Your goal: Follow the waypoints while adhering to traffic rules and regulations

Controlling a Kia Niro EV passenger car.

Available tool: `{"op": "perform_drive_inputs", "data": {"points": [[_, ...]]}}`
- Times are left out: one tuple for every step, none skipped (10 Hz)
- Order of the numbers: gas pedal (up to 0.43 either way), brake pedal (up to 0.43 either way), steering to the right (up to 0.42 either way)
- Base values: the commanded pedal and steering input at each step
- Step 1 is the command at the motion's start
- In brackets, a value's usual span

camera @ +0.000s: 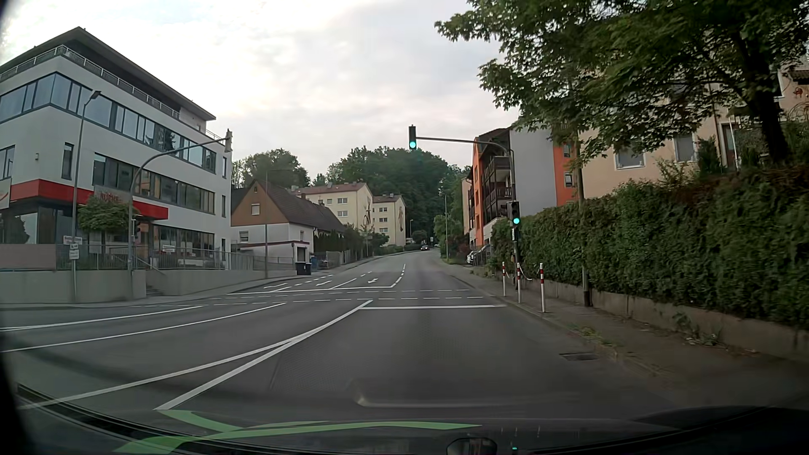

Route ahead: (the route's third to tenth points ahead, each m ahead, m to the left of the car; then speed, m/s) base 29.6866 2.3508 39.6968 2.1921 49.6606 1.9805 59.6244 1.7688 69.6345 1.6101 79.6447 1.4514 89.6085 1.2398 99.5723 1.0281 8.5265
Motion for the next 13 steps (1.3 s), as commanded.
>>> {"op": "perform_drive_inputs", "data": {"points": [[0.169,0.0,-0.008],[0.169,0.0,-0.009],[0.177,0.0,-0.009],[0.177,0.0,-0.008],[0.189,0.0,-0.008],[0.189,0.0,-0.008],[0.189,0.0,-0.008],[0.189,0.0,-0.008],[0.189,0.0,-0.008],[0.189,0.0,-0.008],[0.189,0.0,-0.008],[0.189,0.0,-0.009],[0.189,0.0,-0.012]]}}
